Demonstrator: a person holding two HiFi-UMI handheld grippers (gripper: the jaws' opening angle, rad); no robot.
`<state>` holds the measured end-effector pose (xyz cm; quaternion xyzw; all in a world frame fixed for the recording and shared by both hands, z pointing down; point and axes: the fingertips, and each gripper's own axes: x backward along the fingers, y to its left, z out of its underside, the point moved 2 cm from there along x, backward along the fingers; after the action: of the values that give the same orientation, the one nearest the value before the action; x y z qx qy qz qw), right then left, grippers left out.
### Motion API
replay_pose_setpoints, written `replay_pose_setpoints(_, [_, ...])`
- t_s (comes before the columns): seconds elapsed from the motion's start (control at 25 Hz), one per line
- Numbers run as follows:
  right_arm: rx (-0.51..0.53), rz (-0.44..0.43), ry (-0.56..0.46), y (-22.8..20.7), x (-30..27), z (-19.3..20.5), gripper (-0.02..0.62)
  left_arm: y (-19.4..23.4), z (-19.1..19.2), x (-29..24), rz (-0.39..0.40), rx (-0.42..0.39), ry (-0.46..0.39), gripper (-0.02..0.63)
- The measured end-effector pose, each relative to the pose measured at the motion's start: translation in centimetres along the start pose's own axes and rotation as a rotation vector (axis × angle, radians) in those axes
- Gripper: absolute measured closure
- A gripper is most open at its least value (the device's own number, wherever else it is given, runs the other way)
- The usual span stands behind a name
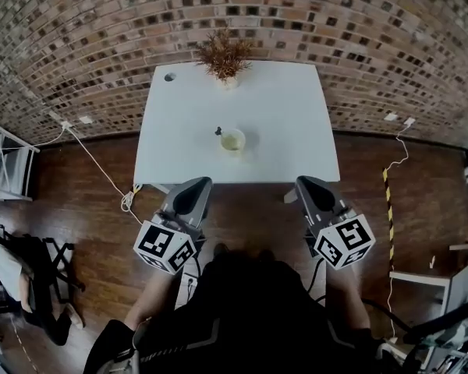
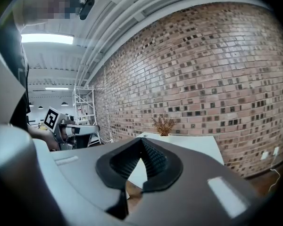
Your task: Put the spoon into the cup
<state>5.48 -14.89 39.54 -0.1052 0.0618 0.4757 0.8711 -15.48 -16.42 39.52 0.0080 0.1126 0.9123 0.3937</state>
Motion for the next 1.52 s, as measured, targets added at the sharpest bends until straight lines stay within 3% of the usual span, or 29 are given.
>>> replay_pose_setpoints(0.24, [0.046, -0.008, -0.008, -3.2, 4.4, -0.5, 0.589, -6.1, -0.1, -1.6, -0.006, -0.034, 0.047, 0.603])
replay_pose_setpoints(0.48, [0.032, -0.043, -0.045, -4.5, 6.6, -1.3, 0.591, -8.8, -0.5, -0.9, -0.043, -0.077, 0.070, 0.603])
replay_pose_setpoints(0.96, [0.026, 0.036, -0.120, 0.1, 8.1, -2.9, 0.591, -6.5, -2.8, 5.4, -0.025, -0.121, -0.008, 0.603])
replay_pose_setpoints(1.52, [0.045, 0.083, -0.092, 3.4, 9.8, -3.3, 0.591, -6.5, -2.7, 8.7, -0.001, -0.058, -0.020, 0.603])
